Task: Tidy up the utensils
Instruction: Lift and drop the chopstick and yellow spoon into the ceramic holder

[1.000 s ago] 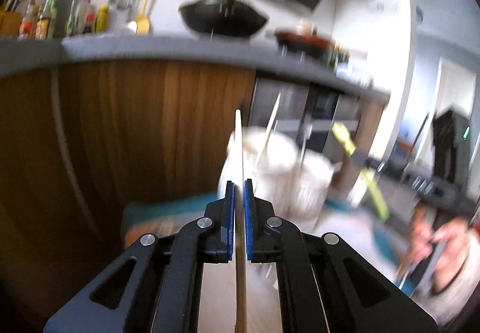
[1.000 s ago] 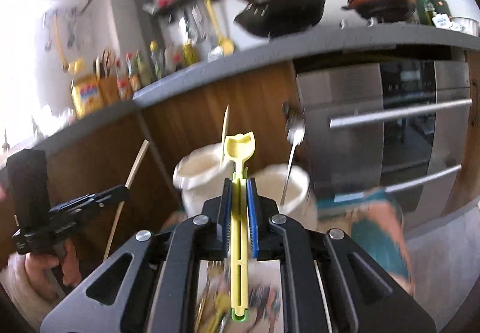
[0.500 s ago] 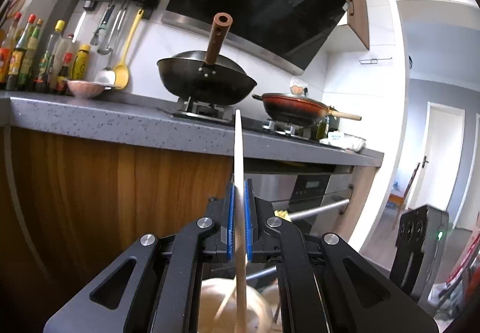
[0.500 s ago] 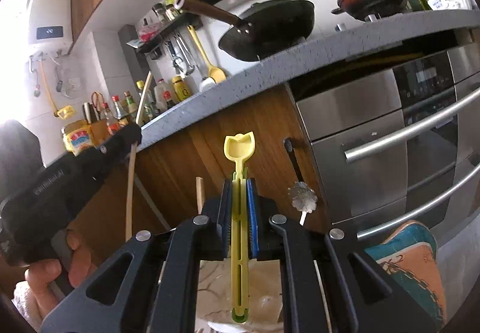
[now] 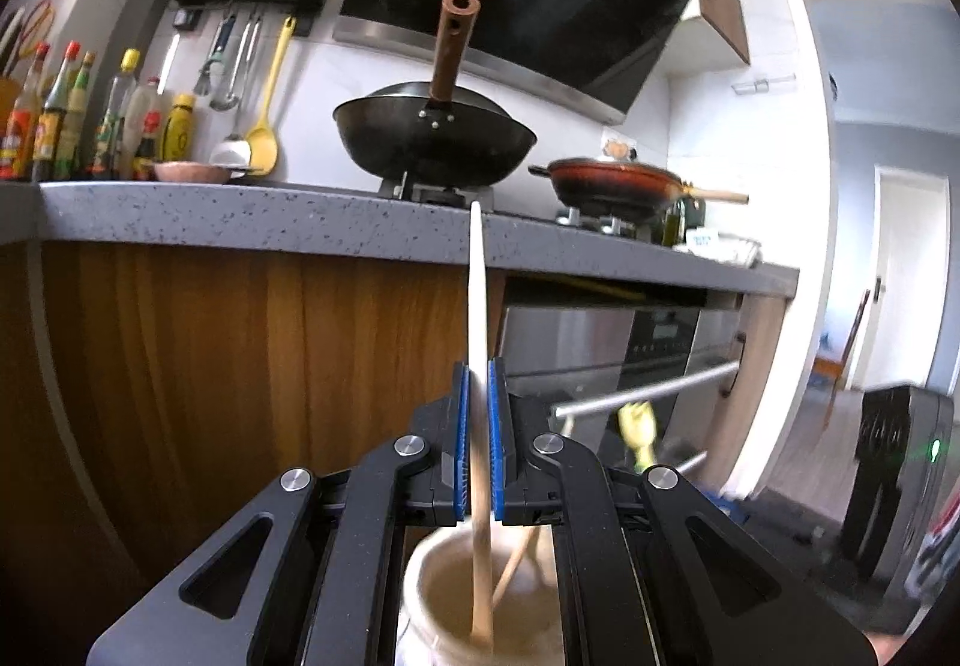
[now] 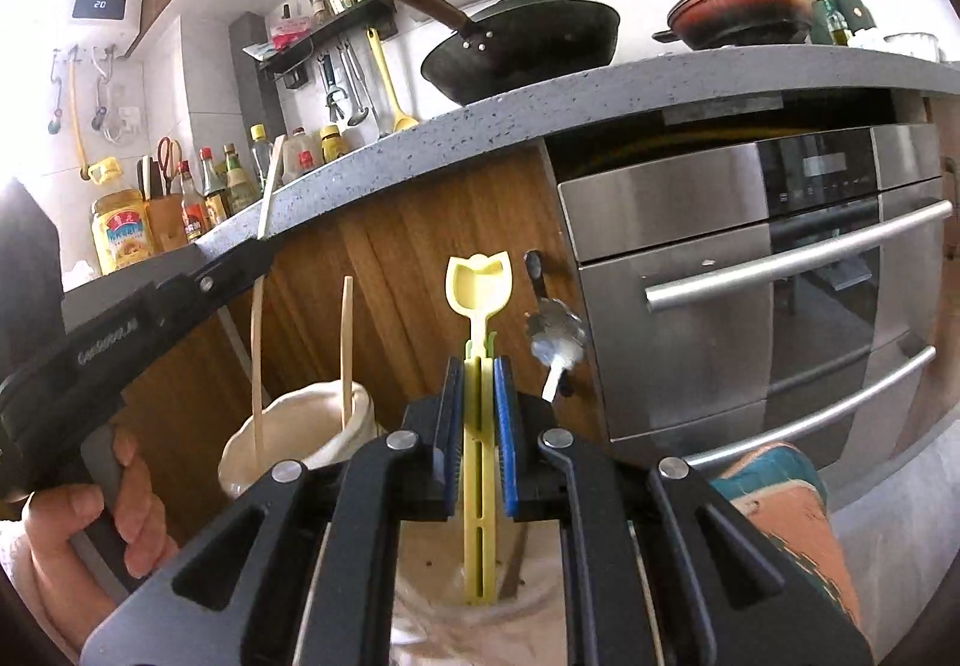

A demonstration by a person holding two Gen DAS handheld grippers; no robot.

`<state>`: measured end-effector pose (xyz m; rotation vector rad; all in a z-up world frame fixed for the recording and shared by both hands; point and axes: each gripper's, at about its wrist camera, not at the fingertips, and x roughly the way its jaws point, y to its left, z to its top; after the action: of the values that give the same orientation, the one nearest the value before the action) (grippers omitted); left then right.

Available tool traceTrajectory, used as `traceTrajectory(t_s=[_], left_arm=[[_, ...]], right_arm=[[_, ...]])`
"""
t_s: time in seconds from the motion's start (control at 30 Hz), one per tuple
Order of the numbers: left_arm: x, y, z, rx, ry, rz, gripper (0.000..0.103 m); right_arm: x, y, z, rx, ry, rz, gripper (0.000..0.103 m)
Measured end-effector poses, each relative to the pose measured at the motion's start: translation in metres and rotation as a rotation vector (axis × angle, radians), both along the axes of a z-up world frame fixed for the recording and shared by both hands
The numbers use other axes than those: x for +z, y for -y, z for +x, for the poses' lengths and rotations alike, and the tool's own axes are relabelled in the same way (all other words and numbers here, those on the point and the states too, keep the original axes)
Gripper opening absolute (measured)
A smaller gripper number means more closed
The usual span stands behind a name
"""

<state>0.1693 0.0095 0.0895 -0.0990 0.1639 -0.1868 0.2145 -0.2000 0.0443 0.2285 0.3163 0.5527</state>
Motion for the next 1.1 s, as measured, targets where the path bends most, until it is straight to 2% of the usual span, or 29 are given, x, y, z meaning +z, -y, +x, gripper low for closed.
traceTrajectory(t_s=[0.17, 0.3, 0.47, 0.6, 0.73, 0.77, 0.8, 0.83, 0.9, 0.93, 0.97, 1.0, 1.07, 1.1], left_arm=[[-0.015, -0.003, -0.019, 0.005, -0.07, 0.025, 0.007], [-0.026, -0.006, -0.023, 0.004, -0.159, 0.022, 0.007], [-0.029, -0.008, -0.026, 0.006, -0.187, 0.038, 0.007], [-0.029, -0.009, -0.026, 0.012, -0.191, 0.033, 0.017], [-0.028, -0.007, -0.025, 0.019, -0.195, 0.045, 0.02], [-0.027, -0.007, -0.025, 0.019, -0.195, 0.046, 0.027], [-0.027, -0.007, -0.026, 0.018, -0.194, 0.044, 0.036], [-0.026, -0.007, -0.026, 0.018, -0.191, 0.041, 0.039], [-0.025, -0.007, -0.028, 0.02, -0.187, 0.036, 0.05], [-0.024, -0.008, -0.028, 0.023, -0.187, 0.037, 0.051], [-0.024, -0.008, -0.029, 0.027, -0.187, 0.039, 0.055], [-0.023, -0.008, -0.03, 0.028, -0.188, 0.039, 0.062], [-0.022, -0.01, -0.034, 0.036, -0.184, 0.036, 0.075], [-0.021, -0.011, -0.036, 0.037, -0.181, 0.033, 0.077]], right_arm=[[-0.01, 0.012, -0.015, -0.013, -0.015, 0.015, 0.01], [-0.013, 0.014, -0.021, -0.009, -0.032, -0.004, 0.01], [-0.015, 0.01, -0.025, -0.019, -0.036, -0.061, 0.01], [-0.02, 0.008, -0.019, -0.024, -0.063, -0.092, 0.01], [-0.021, 0.012, -0.018, -0.038, -0.074, -0.081, 0.01], [-0.02, 0.013, -0.017, -0.041, -0.074, -0.08, 0.011], [-0.02, 0.014, -0.017, -0.043, -0.074, -0.081, 0.013], [-0.02, 0.015, -0.017, -0.044, -0.073, -0.079, 0.015], [-0.019, 0.016, -0.018, -0.051, -0.069, -0.074, 0.026], [-0.018, 0.017, -0.019, -0.054, -0.067, -0.072, 0.028], [-0.017, 0.018, -0.019, -0.057, -0.068, -0.068, 0.034], [-0.017, 0.02, -0.02, -0.061, -0.068, -0.062, 0.043], [-0.014, 0.023, -0.021, -0.068, -0.064, -0.051, 0.053], [-0.013, 0.024, -0.022, -0.072, -0.062, -0.047, 0.059]])
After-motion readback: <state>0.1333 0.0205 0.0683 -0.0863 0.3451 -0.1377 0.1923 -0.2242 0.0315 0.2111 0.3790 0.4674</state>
